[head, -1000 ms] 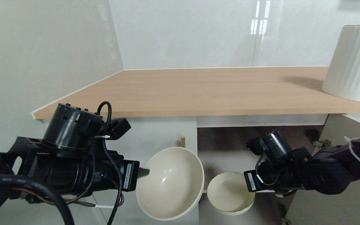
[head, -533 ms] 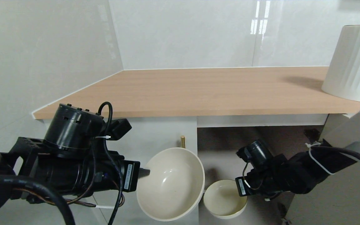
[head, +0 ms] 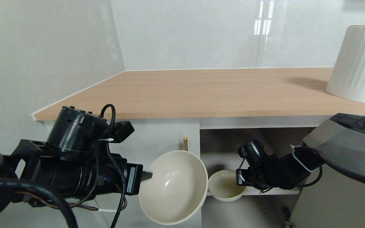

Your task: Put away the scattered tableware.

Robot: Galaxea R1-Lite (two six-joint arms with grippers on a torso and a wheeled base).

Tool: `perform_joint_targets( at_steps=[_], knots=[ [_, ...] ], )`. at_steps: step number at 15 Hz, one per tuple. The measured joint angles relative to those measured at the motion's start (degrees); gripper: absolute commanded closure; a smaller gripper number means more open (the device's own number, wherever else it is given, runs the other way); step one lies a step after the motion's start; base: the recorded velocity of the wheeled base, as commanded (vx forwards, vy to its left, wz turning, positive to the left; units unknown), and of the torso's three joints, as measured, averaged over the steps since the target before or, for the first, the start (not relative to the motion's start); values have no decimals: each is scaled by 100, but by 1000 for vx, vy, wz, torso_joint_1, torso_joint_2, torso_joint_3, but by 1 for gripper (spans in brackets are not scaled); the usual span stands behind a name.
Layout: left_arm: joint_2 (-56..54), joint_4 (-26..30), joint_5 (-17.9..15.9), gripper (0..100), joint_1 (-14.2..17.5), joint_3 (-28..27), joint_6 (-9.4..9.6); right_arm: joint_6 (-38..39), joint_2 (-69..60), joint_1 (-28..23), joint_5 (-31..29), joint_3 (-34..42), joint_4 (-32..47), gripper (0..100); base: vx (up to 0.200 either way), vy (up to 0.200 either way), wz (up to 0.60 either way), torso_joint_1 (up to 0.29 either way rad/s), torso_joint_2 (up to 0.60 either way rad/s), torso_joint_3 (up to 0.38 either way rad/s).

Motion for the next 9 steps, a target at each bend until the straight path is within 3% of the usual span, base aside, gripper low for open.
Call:
perform_joint_targets(
  at_steps=[9],
  knots=[
    [2,2,55,100,-52,9,0,134,783,-449,-1193,-733,39,100,0,0,0,0,0,0]
  ],
)
